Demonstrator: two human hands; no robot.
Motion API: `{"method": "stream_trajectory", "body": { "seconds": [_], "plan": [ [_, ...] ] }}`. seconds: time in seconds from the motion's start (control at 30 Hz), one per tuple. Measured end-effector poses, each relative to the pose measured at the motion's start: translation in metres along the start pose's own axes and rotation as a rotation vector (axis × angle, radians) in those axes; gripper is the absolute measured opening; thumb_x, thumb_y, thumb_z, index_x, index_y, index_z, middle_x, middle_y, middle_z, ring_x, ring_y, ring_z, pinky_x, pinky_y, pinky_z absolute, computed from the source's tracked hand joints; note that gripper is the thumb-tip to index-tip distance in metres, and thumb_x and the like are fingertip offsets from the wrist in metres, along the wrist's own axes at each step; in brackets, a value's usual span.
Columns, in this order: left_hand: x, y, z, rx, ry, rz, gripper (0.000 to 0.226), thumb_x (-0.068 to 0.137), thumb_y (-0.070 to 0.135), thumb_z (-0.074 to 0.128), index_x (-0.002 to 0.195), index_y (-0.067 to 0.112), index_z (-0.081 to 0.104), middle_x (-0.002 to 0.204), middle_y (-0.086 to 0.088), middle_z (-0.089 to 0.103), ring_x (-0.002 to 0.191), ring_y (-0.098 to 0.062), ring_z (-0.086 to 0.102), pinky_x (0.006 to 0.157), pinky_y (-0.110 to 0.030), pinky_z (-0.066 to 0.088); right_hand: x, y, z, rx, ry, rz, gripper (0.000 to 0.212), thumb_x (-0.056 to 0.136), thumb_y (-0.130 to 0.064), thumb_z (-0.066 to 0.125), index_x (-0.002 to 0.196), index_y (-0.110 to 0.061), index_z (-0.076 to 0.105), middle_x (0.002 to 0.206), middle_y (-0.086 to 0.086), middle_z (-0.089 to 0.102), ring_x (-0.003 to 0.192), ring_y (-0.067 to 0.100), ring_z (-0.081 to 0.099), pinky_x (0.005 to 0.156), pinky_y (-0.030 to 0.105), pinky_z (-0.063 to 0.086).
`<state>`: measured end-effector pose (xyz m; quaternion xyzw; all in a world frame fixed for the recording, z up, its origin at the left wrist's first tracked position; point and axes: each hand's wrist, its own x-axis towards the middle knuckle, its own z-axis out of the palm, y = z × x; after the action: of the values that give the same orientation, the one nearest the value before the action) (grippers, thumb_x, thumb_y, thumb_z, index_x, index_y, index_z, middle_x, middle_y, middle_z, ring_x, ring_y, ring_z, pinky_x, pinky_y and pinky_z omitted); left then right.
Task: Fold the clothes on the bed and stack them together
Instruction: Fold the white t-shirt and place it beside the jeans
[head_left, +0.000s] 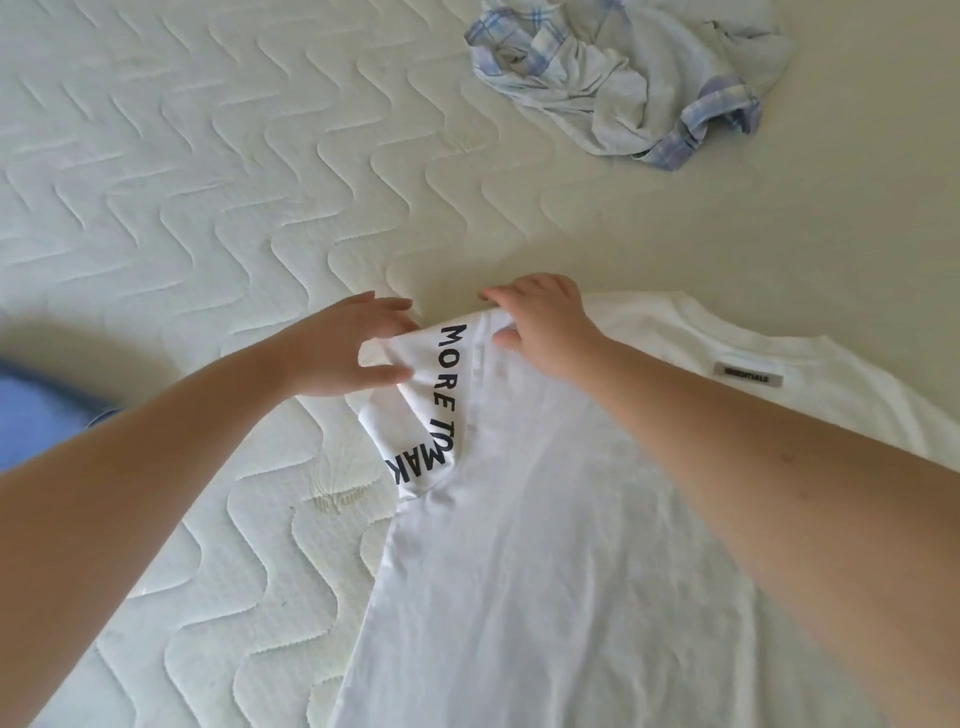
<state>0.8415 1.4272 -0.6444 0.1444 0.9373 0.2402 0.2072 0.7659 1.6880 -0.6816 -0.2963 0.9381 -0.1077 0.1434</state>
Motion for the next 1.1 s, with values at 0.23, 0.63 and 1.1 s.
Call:
{"method": "stream_trajectory", "body": {
  "seconds": [0.23,0.63,1.1],
  "plan": [
    [0.004,0.005,-0.013,0.232,-0.057,-0.354,0.037,0.073,0.066,0.07,0.094,0.038,0.059,0.08,0.014,0.059,0.076,-0.01,0.054,0.061,-0.028,0.037,0.004,-0.003,-0.002,-0.058,0.085,0.119,0.019,0.098,-0.027,0.054,0.112,-0.022,0.066,0.106,0.001,0.064,0.108,0.027,0.048,0.09,0.036,0.024],
    [-0.035,-0.044,0.007,-0.53,0.303,-0.735,0.033,0.07,0.059,0.079,0.081,0.031,0.068,0.076,0.01,0.068,0.072,-0.013,0.058,0.057,-0.028,0.035,0.0,-0.017,0.008,-0.064,0.195,0.271,0.015,0.096,-0.025,0.055,0.106,-0.025,0.066,0.108,-0.001,0.061,0.111,0.027,0.043,0.091,0.036,0.017],
    [-0.075,-0.016,0.06,-0.982,0.388,-0.612,0.029,0.082,0.036,0.077,0.109,0.031,0.067,0.102,0.011,0.074,0.098,-0.004,0.068,0.083,-0.024,0.047,-0.094,-0.153,0.04,0.251,0.086,-0.041,0.026,0.092,-0.031,0.056,0.11,-0.014,0.064,0.1,0.004,0.062,0.093,0.027,0.057,0.08,0.037,0.042]
  ]
}}
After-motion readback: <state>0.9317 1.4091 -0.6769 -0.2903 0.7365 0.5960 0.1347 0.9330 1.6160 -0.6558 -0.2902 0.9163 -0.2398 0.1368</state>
